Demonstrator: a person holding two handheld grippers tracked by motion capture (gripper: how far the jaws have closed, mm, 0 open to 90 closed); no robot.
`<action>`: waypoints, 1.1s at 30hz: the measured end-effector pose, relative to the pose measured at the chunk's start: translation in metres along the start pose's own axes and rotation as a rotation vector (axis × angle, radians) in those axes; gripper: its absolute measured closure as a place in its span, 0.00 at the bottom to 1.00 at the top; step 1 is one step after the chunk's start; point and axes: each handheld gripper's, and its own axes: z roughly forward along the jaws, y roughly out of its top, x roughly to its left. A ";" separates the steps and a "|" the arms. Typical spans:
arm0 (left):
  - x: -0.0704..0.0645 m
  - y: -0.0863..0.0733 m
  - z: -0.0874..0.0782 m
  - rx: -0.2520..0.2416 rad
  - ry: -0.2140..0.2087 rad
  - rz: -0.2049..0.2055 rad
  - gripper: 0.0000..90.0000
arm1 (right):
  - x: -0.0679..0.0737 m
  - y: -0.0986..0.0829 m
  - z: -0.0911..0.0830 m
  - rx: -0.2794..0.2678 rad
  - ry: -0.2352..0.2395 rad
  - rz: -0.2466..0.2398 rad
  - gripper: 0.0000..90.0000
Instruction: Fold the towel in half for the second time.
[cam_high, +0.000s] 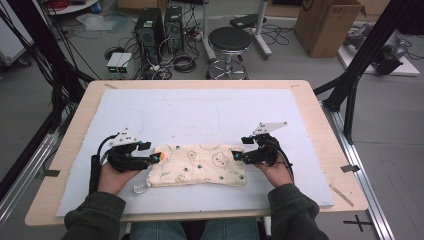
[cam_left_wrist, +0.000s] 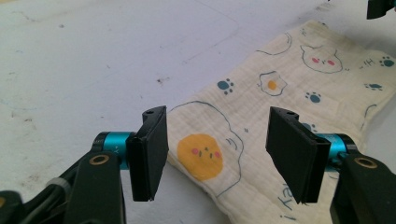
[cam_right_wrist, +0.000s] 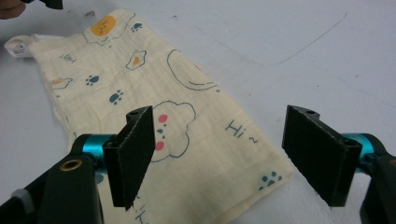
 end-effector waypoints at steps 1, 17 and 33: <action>0.001 0.000 0.000 0.008 0.002 -0.004 0.44 | -0.001 0.000 0.000 0.001 -0.001 -0.002 0.28; 0.022 0.008 0.018 0.034 0.040 -0.081 0.53 | -0.027 0.020 0.004 0.066 -0.015 0.009 0.47; 0.036 -0.001 0.040 0.150 0.054 -0.102 0.65 | -0.042 0.009 0.026 0.219 0.002 0.061 0.71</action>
